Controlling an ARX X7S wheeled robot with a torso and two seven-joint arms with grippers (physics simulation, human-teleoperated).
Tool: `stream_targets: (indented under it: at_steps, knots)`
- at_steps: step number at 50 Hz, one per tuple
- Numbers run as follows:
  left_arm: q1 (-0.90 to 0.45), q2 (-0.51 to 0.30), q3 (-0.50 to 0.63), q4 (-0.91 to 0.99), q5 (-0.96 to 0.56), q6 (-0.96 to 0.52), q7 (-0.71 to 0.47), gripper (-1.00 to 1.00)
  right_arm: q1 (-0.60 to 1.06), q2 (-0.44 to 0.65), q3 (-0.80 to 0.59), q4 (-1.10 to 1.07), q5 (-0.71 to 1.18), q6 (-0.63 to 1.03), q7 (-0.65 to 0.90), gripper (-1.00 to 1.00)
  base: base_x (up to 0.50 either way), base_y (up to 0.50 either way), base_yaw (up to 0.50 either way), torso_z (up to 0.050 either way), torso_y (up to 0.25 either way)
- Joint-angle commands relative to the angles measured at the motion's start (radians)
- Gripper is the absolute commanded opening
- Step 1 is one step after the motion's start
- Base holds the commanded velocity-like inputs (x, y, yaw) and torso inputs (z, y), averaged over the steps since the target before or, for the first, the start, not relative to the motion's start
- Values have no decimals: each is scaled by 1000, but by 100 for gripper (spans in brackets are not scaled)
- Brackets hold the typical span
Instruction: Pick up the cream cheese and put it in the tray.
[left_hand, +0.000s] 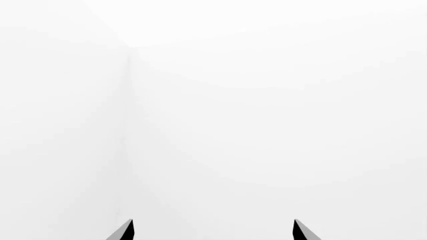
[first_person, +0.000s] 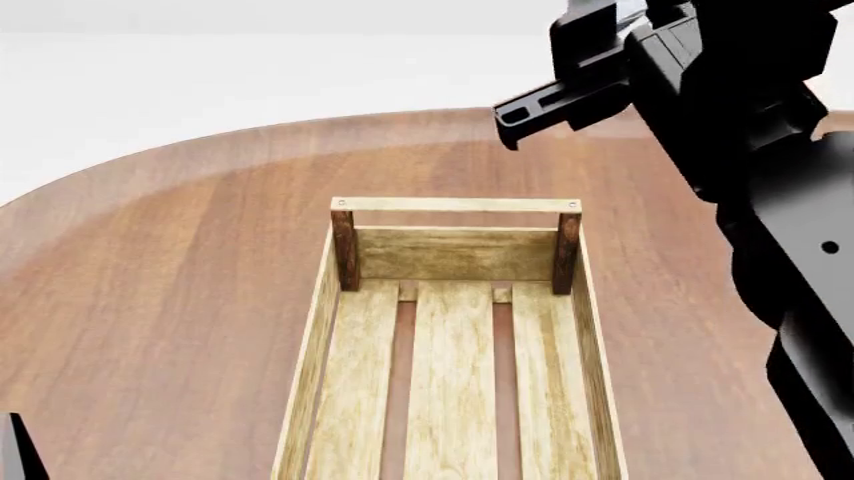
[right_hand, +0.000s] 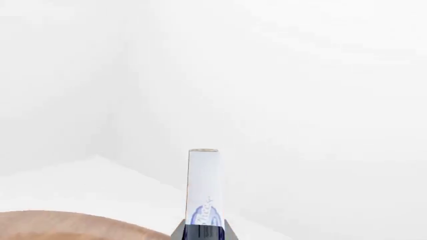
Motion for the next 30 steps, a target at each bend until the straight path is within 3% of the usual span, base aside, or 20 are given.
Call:
stream_targets:
  at_steps: [1, 12, 30]
  knots:
    - [-2, -1, 4, -1, -1, -3, -1, 100, 108, -39, 65, 83, 111, 64, -78, -100, 0, 0, 0, 0, 0]
    - [-4, -5, 5, -6, -15, 6, -1, 100, 229, -104, 83, 270, 175, 234, -28, -100, 0, 0, 0, 0, 0]
    - [-5, -7, 9, -4, -7, 2, -6, 100, 364, -201, 71, 529, 170, 291, -11, -100, 0, 0, 0, 0, 1]
